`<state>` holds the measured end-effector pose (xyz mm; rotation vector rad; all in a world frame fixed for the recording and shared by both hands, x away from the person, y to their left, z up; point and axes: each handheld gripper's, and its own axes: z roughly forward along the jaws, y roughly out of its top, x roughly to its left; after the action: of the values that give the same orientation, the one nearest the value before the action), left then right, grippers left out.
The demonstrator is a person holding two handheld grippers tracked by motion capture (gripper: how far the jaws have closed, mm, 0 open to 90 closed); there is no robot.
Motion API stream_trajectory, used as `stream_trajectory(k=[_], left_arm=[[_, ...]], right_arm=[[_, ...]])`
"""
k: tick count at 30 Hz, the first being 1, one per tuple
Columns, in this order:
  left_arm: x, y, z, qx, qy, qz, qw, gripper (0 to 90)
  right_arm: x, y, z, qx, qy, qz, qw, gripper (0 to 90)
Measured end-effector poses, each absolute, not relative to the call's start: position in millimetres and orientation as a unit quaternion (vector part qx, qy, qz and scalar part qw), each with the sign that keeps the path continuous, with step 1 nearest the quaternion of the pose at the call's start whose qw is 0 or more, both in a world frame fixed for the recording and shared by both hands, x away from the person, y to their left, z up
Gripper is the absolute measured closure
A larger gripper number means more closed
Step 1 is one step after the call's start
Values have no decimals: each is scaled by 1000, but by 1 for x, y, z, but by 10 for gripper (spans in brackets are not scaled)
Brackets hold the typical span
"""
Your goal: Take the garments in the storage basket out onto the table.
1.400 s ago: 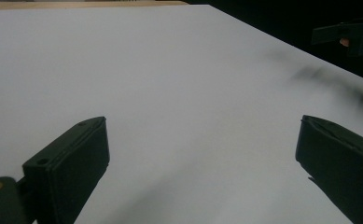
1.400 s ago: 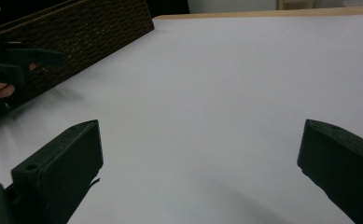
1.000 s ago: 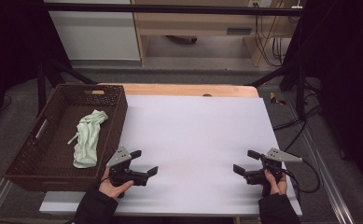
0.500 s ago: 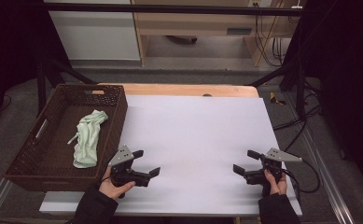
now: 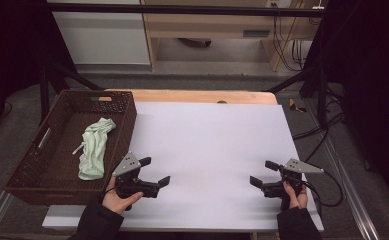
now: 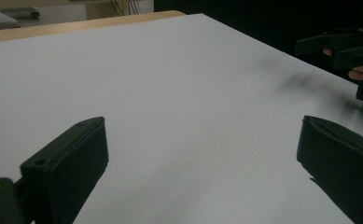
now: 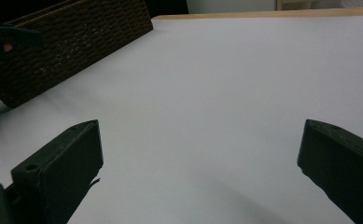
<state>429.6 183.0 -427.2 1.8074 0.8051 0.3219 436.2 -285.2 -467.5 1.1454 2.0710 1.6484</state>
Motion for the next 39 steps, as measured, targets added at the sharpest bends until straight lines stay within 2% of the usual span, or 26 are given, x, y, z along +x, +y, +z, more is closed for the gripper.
stream_trajectory(k=[21, 39], left_arm=[[422, 196, -391, 752, 331, 160, 547, 17], [422, 231, -363, 735, 361, 189, 543, 17]], right_arm=[[436, -285, -468, 394, 714, 565, 128, 7], [436, -285, -468, 395, 714, 564, 127, 7]])
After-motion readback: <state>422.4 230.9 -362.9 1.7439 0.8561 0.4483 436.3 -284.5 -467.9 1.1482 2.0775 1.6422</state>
